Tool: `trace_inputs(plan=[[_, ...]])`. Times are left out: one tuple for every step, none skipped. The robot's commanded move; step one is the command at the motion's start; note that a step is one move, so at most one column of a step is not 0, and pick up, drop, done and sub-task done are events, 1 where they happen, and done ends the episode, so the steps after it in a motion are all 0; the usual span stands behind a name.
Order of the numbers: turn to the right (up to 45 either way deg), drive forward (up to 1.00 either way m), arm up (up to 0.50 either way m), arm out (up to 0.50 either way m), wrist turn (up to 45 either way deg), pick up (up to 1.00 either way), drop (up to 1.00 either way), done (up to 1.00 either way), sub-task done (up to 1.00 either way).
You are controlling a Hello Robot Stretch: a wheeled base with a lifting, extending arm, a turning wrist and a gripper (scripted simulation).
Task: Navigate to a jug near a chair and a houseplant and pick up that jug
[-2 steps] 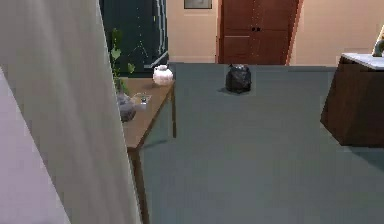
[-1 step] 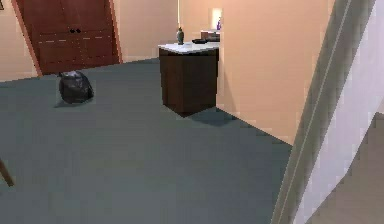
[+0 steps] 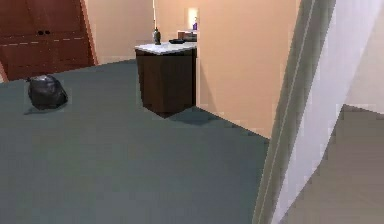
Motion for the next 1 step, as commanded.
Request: trace_inputs(plan=[[0.0, 0.20, 0.00, 0.00, 0.0, 0.00, 0.00, 0.00, 0.00]])
